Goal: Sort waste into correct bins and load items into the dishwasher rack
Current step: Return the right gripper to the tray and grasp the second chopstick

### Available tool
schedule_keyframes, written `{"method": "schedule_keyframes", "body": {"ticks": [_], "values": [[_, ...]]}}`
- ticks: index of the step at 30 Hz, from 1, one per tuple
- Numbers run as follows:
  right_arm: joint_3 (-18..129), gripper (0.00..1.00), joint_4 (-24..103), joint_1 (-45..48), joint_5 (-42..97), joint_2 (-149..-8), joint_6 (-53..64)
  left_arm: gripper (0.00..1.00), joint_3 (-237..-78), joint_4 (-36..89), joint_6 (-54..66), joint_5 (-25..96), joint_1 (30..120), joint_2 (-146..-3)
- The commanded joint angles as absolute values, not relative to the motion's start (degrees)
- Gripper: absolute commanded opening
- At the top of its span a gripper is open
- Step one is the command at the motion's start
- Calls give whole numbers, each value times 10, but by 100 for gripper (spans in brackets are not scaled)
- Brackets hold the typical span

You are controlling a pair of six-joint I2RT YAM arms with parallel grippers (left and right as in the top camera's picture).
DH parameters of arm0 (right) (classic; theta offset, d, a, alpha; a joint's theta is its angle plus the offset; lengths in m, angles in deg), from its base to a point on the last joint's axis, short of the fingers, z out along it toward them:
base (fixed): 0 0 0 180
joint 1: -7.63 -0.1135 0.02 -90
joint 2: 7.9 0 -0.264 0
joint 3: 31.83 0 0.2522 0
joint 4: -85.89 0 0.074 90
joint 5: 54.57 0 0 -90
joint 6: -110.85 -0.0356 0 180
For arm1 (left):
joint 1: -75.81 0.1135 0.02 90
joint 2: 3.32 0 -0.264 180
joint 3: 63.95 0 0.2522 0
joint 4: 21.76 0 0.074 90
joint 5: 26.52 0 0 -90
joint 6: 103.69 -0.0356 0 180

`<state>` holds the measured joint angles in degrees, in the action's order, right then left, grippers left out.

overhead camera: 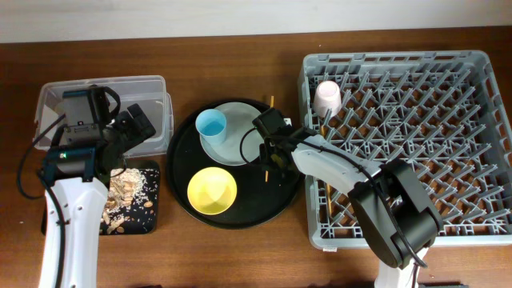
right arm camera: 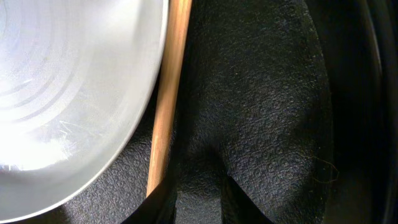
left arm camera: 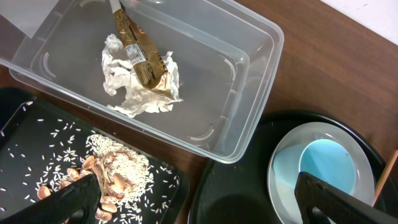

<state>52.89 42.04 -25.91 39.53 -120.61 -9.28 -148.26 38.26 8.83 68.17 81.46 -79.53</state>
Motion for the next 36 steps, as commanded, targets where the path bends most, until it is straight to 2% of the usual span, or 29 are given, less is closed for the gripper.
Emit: {"method": "schedule_keyframes", "body": {"ticks": [1,7,25,26,27,28,32,36], "values": [[534,25,414,-260,385,-1212,-101,99,-1491,382,86,680,816,-793],[534,26,402,-261,385,-1163,-101,99,-1491,382,86,680,816,-793],[532,25,432,-273,376,-1228,-116,99,-1491,382,86,680,816,-793],[532,22,432,-273,376,-1228,-116,99,-1491,382,86,680,816,-793],[532,10,433,-273,376,-1227,-116,99,-1491,382,86,680,816,-793],[532,4,432,-273,376,-1227,-116,99,-1491,382,86,680,816,-793],[535,4,420,-271,375,-1192,-113,99,-1491,382,86,680,816,-793],[535,4,354,-248,376,-1058,-95,99,-1491,382,86,680,816,-793]]}}
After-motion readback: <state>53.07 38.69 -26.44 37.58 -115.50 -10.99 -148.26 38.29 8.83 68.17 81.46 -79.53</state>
